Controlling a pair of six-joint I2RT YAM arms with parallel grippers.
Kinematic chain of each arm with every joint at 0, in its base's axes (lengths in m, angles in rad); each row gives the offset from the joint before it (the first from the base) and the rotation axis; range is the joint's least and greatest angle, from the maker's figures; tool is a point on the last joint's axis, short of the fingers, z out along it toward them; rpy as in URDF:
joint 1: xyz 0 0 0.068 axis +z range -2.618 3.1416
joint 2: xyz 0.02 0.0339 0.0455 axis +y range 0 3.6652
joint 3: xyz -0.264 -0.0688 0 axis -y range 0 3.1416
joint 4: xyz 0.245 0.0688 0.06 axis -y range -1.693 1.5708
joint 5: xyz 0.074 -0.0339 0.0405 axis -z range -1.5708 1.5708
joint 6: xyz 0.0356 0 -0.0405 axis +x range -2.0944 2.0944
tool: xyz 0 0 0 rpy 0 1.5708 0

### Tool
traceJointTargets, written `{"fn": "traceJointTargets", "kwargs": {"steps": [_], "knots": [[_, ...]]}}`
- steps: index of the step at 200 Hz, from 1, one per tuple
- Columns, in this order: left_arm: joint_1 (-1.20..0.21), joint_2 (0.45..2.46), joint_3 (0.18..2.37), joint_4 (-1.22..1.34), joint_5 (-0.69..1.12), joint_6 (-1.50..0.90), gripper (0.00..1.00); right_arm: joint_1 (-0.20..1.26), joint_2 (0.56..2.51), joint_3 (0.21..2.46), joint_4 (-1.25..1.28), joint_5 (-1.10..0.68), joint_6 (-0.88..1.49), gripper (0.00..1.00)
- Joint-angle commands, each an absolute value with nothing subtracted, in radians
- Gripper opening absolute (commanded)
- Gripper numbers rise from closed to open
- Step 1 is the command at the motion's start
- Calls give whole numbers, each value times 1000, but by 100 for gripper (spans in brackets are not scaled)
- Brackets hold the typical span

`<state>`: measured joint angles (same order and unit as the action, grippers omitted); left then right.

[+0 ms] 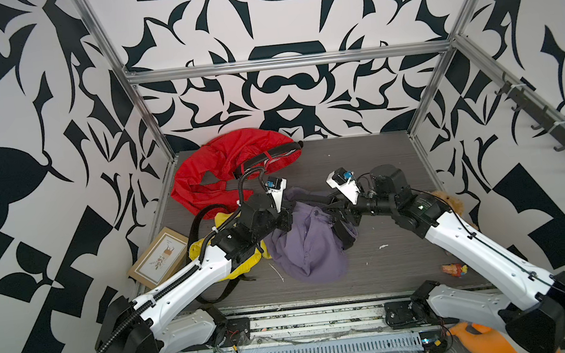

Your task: Remove the belt from the trousers

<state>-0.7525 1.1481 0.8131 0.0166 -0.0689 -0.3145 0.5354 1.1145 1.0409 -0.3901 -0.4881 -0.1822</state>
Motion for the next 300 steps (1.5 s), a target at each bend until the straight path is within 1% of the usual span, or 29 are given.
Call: {"fn": "traceJointTargets", "kwargs": {"steps": [1, 13, 36, 45, 51, 69, 94, 131, 146, 156, 183, 192, 202, 212, 224, 237, 244, 272, 300], "knots": [[-671, 1140, 849, -111, -254, -330, 13, 474, 1114, 1146, -586, -431, -208, 0], [-709, 1156, 885, -135, -280, -273, 26, 475, 1145, 1194, -614, -448, -231, 0], [-766, 1162, 935, -150, -311, -167, 59, 475, 1193, 1276, -670, -472, -275, 0], [-782, 1156, 948, -144, -319, -130, 68, 475, 1205, 1305, -693, -481, -290, 0], [-794, 1151, 956, -134, -331, -101, 72, 476, 1212, 1319, -706, -482, -297, 0], [-826, 1147, 984, -97, -330, -1, 78, 475, 1222, 1352, -736, -490, -314, 0], [-860, 1169, 1014, -24, -258, 155, 84, 475, 1223, 1365, -754, -497, -322, 0], [-889, 1245, 1067, 6, -81, 290, 84, 476, 1217, 1367, -752, -499, -316, 0], [-891, 1267, 1085, 24, -54, 301, 84, 475, 1213, 1370, -747, -500, -314, 0], [-891, 1320, 1101, 28, -50, 310, 84, 475, 1213, 1371, -748, -504, -313, 0], [-892, 1366, 1120, 75, -63, 324, 81, 475, 1212, 1369, -750, -506, -311, 0], [-891, 1376, 1121, 101, -65, 326, 77, 475, 1209, 1365, -749, -508, -311, 0], [-892, 1390, 1130, 120, -80, 325, 63, 475, 1206, 1357, -745, -508, -308, 0], [-891, 1403, 1139, 133, -100, 317, 42, 475, 1202, 1347, -737, -507, -304, 0], [-890, 1413, 1139, 146, -122, 294, 23, 475, 1197, 1337, -732, -506, -305, 0], [-882, 1408, 1113, 178, -152, 257, 6, 474, 1190, 1326, -735, -495, -309, 0], [-869, 1400, 1091, 193, -162, 225, 0, 475, 1186, 1323, -738, -490, -312, 0], [-759, 1332, 988, 212, -163, 24, 0, 472, 1173, 1312, -757, -479, -322, 0], [-596, 1232, 871, 216, -125, -201, 0, 469, 1169, 1302, -768, -479, -328, 0]]}}
